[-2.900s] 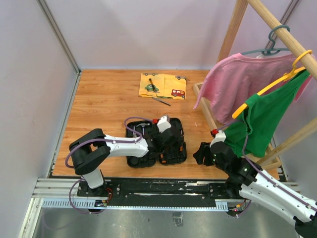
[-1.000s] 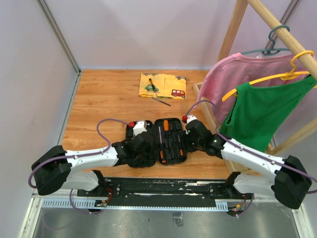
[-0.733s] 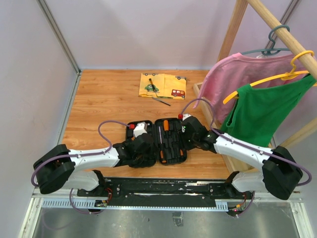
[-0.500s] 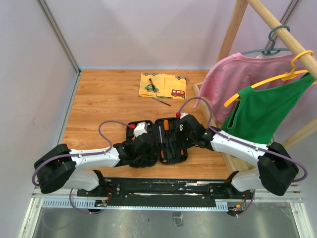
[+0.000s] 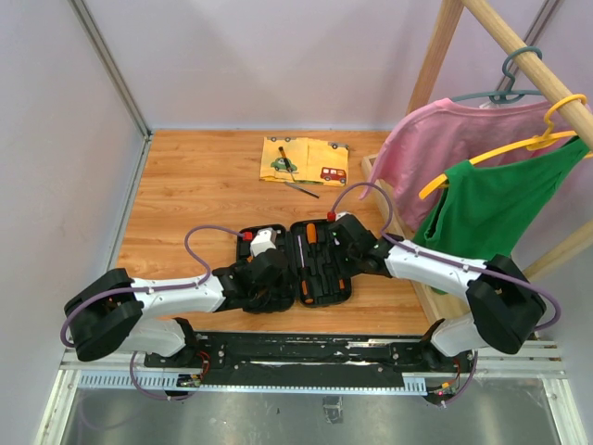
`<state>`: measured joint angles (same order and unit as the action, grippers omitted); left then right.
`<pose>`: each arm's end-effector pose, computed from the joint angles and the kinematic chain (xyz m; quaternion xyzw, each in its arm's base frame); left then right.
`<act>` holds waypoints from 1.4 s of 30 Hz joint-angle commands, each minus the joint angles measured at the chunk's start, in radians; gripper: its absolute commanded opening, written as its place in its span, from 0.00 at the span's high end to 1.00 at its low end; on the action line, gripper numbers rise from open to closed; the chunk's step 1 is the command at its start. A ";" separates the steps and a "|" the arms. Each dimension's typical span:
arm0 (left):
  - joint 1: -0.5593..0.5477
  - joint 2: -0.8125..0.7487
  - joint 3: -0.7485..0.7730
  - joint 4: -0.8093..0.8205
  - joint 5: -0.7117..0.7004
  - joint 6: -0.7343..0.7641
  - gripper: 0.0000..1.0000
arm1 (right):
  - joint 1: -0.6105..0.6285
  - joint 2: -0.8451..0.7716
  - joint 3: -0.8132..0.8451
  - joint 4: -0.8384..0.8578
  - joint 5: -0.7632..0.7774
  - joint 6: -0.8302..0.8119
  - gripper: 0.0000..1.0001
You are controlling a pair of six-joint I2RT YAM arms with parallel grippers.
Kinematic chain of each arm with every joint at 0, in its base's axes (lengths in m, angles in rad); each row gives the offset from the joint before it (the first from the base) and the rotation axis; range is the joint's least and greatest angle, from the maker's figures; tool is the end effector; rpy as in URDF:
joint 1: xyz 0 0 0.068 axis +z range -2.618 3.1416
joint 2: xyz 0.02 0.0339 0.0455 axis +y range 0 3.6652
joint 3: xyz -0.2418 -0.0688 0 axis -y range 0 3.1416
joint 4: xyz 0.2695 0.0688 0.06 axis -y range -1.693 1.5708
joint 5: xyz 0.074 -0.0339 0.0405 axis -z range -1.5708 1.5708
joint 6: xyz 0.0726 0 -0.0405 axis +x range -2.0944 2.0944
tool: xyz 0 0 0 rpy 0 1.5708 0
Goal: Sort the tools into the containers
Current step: Place the screwdriver in the storage box.
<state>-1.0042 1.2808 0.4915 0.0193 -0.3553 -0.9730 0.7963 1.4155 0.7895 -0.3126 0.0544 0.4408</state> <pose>0.1744 -0.2271 0.0973 -0.0547 0.9074 -0.2310 0.3469 0.2285 0.2279 0.1249 -0.1597 0.9366 0.1591 0.2682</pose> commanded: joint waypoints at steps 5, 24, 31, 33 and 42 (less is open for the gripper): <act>0.003 0.020 -0.020 0.005 0.018 -0.004 0.61 | -0.030 0.043 0.027 0.006 0.032 -0.006 0.70; 0.003 0.035 -0.029 0.014 0.015 -0.034 0.61 | -0.029 -0.052 -0.034 -0.034 0.007 0.047 0.84; 0.003 0.044 -0.026 0.022 0.023 -0.032 0.62 | -0.029 -0.058 -0.066 -0.022 -0.011 0.080 0.85; 0.002 0.045 -0.027 0.022 0.025 -0.035 0.62 | -0.029 -0.059 -0.070 -0.026 -0.002 0.087 0.85; 0.003 0.037 -0.034 0.021 0.024 -0.040 0.62 | -0.029 -0.082 -0.074 -0.065 0.078 0.099 0.81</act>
<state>-1.0035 1.2957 0.4812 0.0658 -0.3473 -1.0042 0.7959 1.3598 0.7364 -0.3042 0.0818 0.5278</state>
